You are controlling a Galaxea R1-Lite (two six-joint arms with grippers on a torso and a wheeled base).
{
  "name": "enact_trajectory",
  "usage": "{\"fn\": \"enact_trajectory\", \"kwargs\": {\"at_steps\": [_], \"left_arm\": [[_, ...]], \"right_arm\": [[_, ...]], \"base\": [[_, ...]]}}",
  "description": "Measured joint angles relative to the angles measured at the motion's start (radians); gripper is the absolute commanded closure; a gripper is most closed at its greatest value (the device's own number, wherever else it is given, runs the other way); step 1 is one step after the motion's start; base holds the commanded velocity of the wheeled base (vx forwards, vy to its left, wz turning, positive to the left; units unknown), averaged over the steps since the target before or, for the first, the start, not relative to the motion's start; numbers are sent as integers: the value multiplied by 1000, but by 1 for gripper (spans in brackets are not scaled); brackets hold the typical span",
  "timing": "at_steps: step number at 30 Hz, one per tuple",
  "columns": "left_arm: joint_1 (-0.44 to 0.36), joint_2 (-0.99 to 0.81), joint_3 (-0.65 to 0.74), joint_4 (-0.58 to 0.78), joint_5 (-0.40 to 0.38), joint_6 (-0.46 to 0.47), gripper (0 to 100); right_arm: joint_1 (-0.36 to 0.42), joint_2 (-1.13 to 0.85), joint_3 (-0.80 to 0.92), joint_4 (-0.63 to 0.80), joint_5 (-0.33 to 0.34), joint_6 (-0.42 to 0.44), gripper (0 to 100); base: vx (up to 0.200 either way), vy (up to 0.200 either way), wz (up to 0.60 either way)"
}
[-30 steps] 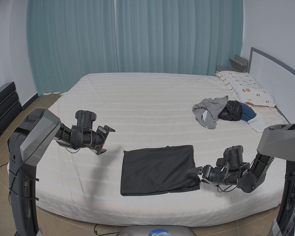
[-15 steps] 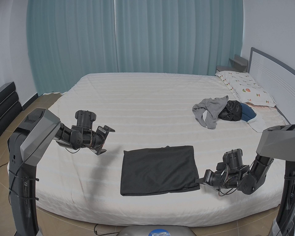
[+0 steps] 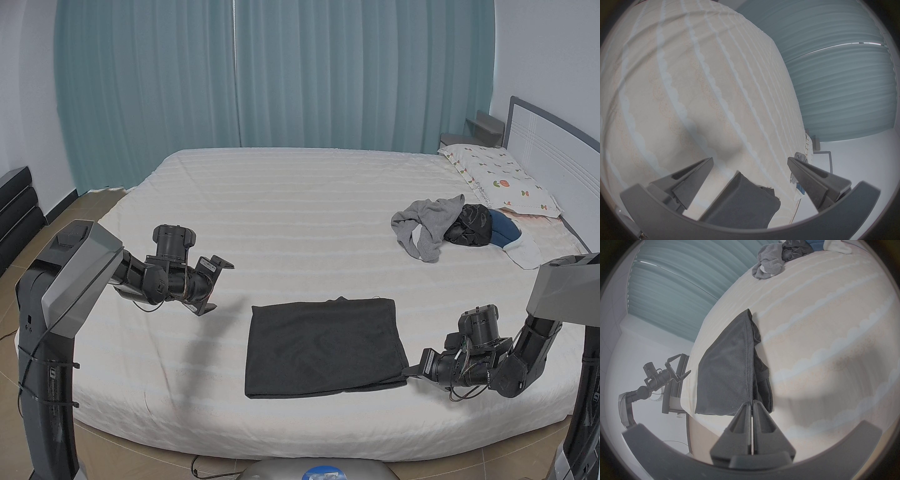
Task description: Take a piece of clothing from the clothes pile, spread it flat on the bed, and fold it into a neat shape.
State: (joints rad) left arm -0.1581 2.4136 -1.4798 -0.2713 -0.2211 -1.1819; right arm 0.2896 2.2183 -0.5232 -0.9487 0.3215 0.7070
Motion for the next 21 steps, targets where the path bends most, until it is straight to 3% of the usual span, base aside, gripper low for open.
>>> {"fn": "enact_trajectory", "kwargs": {"at_steps": [21], "left_arm": [[0,1,0,2,0,1,0]], "right_arm": [[-19,5,11,3,-1,-34,100]], "base": [[0,0,0]]}}
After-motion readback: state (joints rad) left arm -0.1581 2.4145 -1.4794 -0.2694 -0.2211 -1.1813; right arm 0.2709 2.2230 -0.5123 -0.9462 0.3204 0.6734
